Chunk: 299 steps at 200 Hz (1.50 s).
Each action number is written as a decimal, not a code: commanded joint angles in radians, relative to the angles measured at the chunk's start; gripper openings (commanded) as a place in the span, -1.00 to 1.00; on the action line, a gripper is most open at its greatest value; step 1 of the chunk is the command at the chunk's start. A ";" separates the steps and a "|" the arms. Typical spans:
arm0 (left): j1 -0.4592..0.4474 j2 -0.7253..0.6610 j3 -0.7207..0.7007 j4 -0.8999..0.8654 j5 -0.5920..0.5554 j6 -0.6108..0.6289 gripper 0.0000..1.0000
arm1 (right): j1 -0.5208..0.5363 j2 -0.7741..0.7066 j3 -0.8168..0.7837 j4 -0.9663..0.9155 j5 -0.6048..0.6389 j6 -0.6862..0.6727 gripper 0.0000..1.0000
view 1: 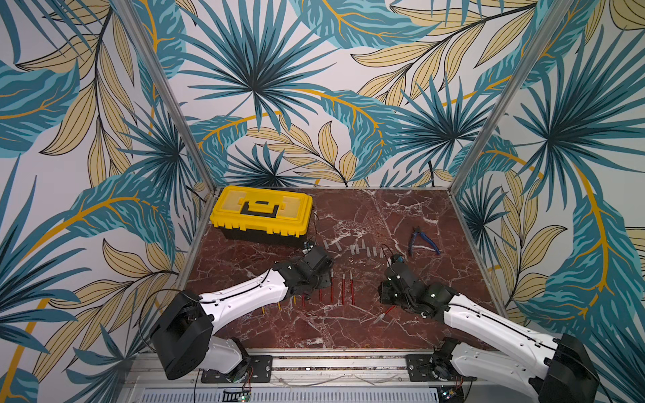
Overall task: Remove protective caps from carving knives
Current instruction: Place the carving knife at the center of the board, then adjust the carving knife at the center of the board.
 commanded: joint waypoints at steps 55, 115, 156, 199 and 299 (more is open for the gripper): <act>-0.089 0.179 0.209 0.054 0.083 0.064 -0.04 | -0.004 -0.130 -0.160 -0.118 -0.083 0.116 -0.39; -0.094 0.169 0.210 0.059 0.081 0.073 -0.04 | -0.004 0.044 -0.189 0.075 -0.175 0.141 -0.39; -0.093 0.144 0.184 0.059 0.064 0.074 -0.03 | -0.005 0.085 -0.173 0.097 -0.157 0.128 -0.39; -0.093 0.160 0.190 0.059 0.075 0.077 -0.03 | -0.005 0.088 -0.122 0.046 -0.112 0.112 -0.39; -0.183 0.208 0.210 0.059 0.084 0.083 -1.00 | -0.142 0.090 -0.010 0.105 -0.155 -0.036 -1.00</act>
